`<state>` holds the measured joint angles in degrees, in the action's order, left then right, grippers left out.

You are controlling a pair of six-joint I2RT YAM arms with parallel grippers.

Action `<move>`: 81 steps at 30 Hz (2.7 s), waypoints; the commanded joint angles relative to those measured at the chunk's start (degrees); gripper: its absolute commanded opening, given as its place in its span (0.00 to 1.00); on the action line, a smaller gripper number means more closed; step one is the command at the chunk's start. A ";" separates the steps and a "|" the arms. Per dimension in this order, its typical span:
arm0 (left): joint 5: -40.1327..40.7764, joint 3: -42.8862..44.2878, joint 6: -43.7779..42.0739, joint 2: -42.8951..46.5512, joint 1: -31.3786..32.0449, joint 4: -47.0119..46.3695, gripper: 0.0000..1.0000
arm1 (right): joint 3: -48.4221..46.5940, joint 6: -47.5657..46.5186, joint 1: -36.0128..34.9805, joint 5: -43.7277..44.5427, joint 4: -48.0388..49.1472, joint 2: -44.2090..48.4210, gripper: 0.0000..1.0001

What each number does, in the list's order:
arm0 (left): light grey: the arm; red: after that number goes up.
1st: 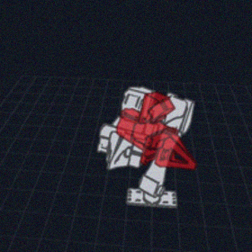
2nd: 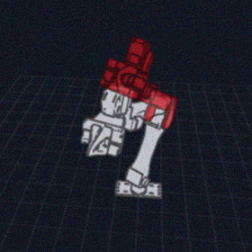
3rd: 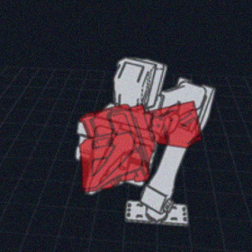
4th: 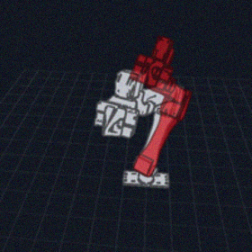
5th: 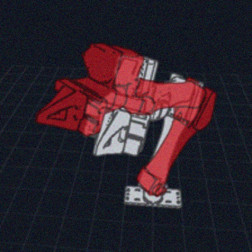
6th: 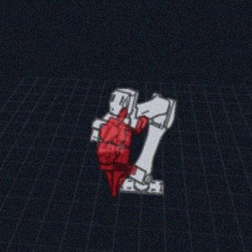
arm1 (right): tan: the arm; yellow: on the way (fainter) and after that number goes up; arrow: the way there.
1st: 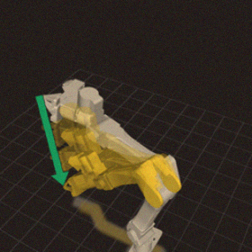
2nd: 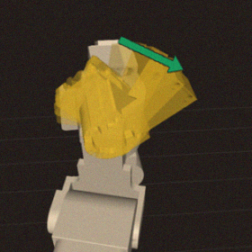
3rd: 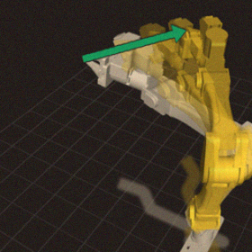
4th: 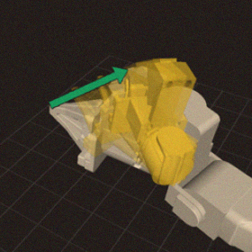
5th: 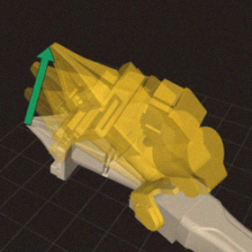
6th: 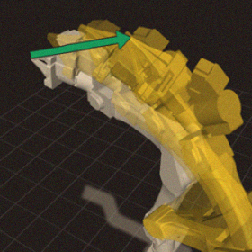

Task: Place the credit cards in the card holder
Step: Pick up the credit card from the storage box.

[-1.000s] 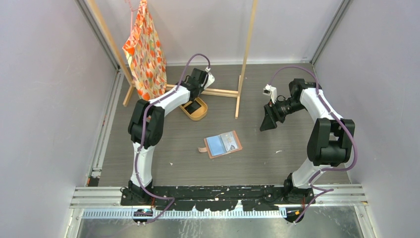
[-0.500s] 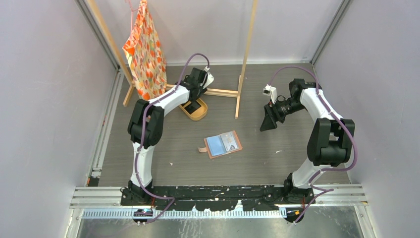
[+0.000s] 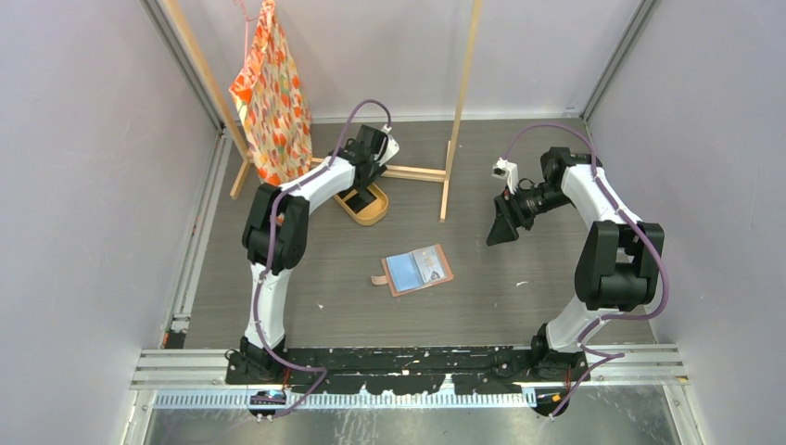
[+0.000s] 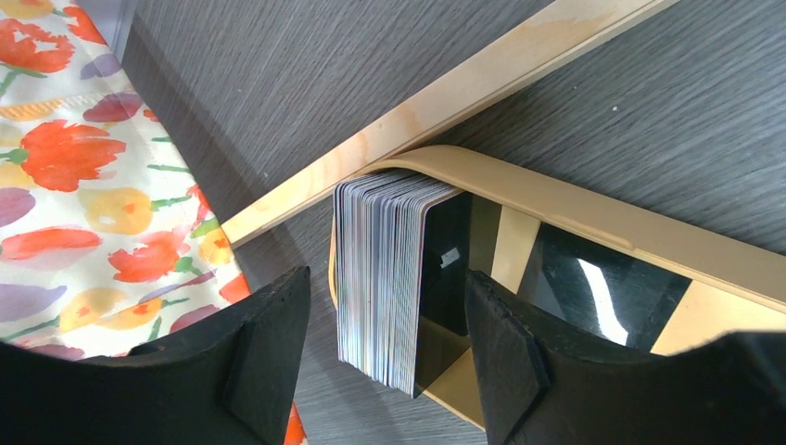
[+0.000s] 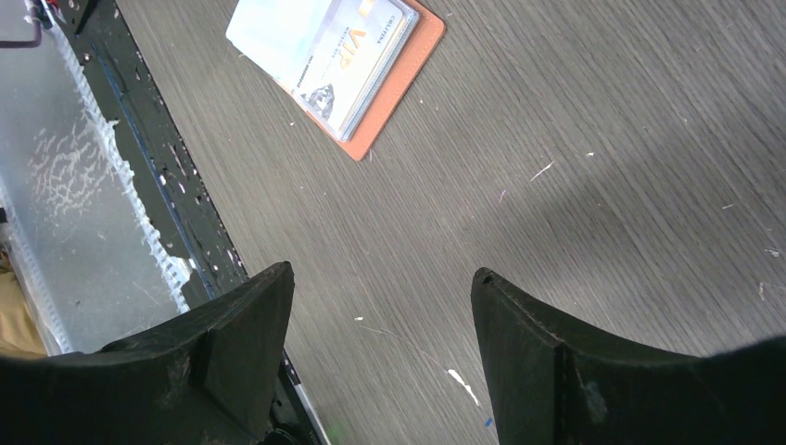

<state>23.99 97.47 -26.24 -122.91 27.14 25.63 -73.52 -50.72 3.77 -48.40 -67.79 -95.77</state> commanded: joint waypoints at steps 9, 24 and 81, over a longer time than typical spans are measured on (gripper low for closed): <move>0.59 2.72 -0.05 -0.81 -0.93 1.41 0.59 | -2.15 -1.02 0.01 -1.78 -0.94 0.09 0.75; 4.56 -3.01 -0.38 5.35 -0.60 -6.74 0.44 | -2.18 -1.29 0.01 -1.87 -1.25 0.05 0.75; 6.33 -4.61 -1.72 6.85 0.73 -9.39 0.21 | -2.77 -2.72 0.01 -2.49 -2.97 -0.60 0.74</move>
<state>27.83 93.12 -27.11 -120.03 28.08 20.08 -74.06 -52.25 3.77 -49.23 -69.56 -96.44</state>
